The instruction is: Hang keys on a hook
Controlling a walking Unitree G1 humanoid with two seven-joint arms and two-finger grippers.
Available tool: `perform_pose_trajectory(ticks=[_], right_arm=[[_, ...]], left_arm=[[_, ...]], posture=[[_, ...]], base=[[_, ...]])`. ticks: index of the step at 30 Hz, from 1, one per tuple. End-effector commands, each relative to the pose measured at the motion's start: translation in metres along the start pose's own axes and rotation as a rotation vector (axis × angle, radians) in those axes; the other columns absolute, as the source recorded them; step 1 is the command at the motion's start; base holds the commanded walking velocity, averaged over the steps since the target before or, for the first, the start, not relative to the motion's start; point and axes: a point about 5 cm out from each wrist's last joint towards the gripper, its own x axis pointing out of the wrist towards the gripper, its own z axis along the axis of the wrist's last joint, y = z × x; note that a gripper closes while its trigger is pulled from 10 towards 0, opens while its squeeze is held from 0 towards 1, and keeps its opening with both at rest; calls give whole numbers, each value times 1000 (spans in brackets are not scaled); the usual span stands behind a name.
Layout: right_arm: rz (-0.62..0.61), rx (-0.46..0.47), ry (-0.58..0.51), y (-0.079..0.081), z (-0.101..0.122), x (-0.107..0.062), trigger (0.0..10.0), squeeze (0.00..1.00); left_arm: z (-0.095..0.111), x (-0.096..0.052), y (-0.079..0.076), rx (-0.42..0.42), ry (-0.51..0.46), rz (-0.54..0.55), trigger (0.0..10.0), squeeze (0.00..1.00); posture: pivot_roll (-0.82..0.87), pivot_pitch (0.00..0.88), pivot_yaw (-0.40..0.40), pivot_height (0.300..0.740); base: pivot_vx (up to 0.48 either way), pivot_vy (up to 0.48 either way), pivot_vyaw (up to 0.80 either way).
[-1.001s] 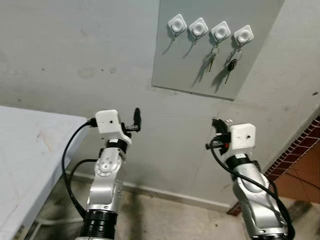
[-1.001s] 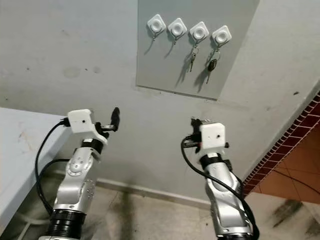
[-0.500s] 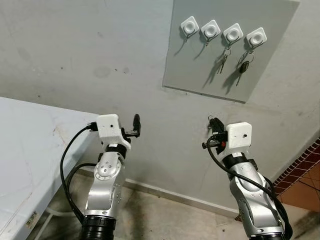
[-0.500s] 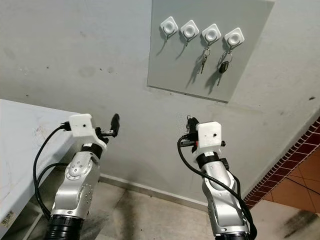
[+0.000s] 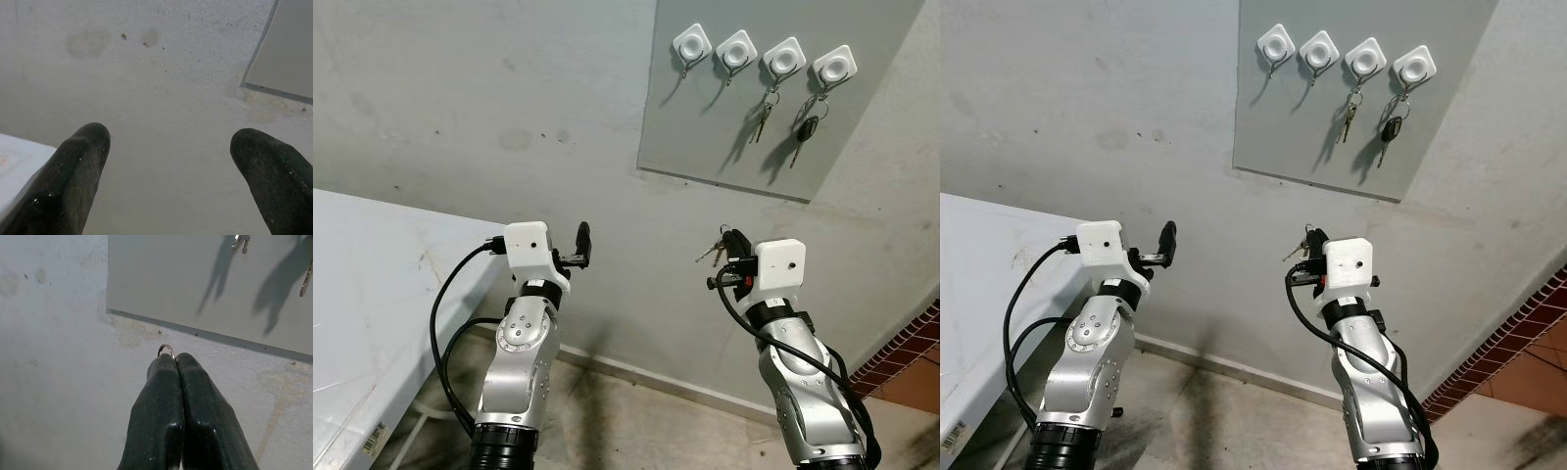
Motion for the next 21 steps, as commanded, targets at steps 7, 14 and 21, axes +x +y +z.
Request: perform_pose_trajectory(ticks=[7,14,21], right_arm=[[-19,5,-21,0,0,-3,10000,0],[-39,1,-24,-3,0,-4,10000,0],[-47,1,-38,-6,4,-1,10000,0]], left_arm=[[9,5,5,39,-22,-23,10000,0],[11,9,5,47,-22,-39,10000,0],[11,12,-1,-3,-6,-88,10000,0]], posture=[[-47,0,14,740],[-57,0,24,740],[-57,0,15,740]], base=[[0,0,0],[0,0,0],[0,0,0]])
